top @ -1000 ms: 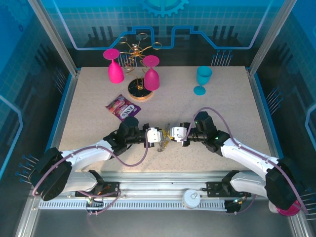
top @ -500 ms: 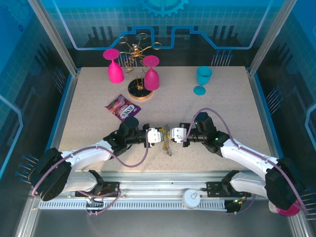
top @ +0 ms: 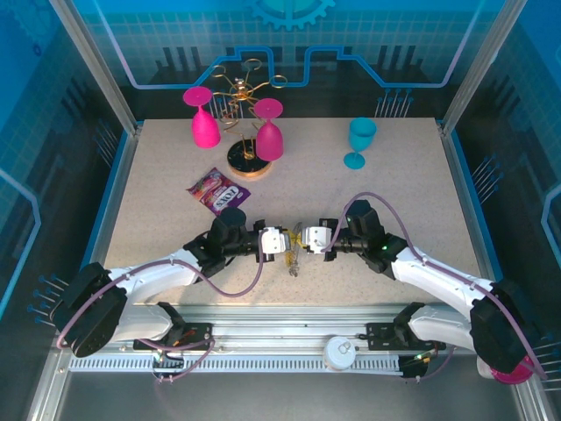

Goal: Put the keys on the keyring

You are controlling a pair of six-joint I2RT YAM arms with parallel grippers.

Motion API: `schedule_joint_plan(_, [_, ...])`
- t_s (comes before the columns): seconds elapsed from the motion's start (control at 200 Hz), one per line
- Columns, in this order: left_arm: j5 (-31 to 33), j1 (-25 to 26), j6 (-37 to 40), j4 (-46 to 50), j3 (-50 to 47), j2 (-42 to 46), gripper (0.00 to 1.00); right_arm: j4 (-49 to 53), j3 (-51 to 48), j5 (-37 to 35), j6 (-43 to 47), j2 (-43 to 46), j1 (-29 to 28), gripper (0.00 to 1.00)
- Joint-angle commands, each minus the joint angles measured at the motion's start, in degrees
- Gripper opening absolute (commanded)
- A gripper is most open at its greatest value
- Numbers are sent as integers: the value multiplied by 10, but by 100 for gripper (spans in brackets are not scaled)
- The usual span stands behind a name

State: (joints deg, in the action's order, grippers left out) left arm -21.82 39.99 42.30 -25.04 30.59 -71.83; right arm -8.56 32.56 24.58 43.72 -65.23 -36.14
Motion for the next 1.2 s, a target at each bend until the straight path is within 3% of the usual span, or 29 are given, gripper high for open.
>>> schedule_joint_plan(0.0, [3,8,22,-44,-8,14,0,-48,-20,-26,-6,14,-17,27])
schedule_joint_plan(0.23, [55,13,71,-27,-12,26,0,-21,-45,-99,9,54,-13,30])
schedule_joint_plan(1.191, [43,21,75,4,1,21,0,-97,-22,-42,-14,6,-30,20])
